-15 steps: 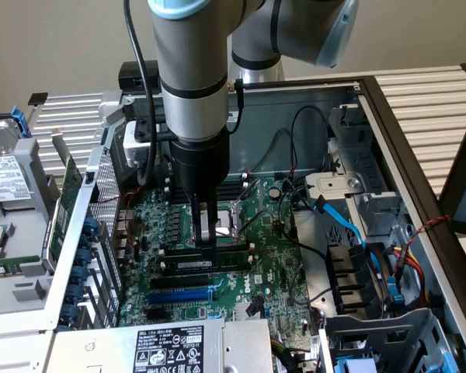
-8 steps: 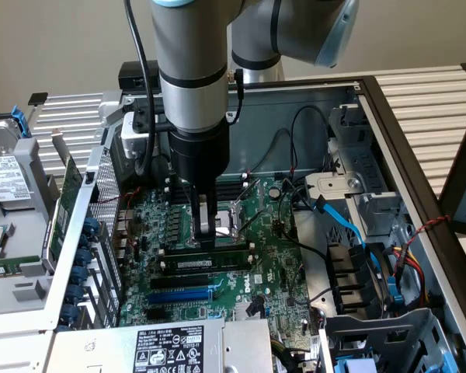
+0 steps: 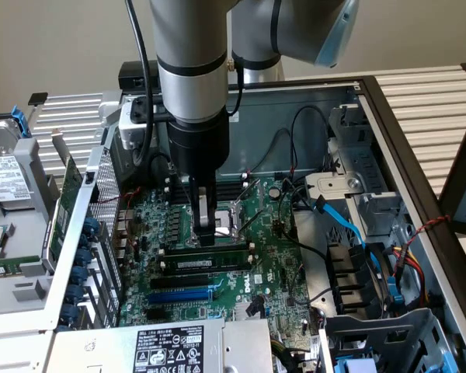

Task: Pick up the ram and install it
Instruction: 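Press down the ram until it locks into place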

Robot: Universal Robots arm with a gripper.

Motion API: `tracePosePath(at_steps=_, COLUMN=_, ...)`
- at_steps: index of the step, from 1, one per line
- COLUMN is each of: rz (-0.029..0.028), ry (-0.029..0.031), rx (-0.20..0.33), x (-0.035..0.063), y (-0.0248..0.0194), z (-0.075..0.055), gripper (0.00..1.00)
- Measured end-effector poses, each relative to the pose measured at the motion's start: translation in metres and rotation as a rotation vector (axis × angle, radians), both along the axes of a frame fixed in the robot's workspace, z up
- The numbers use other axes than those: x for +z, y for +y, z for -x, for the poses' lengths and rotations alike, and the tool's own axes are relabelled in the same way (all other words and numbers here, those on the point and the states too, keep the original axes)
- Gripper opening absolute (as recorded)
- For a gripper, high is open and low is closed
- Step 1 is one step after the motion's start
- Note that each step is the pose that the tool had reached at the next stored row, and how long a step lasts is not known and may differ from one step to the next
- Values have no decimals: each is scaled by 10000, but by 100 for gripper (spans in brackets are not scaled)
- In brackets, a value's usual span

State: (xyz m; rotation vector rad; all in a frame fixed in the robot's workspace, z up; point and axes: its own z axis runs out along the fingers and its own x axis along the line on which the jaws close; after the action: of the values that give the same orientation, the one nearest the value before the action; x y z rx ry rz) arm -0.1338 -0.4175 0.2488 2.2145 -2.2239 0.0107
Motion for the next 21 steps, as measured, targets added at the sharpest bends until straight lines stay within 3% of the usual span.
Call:
tracePosePath(at_steps=4, rz=-8, ry=-1, rx=-219, x=0, y=0, z=0, gripper=11)
tracePosePath(at_steps=21, rz=-6, ry=-1, rx=-2744, x=0, y=-1, z=0, gripper=11)
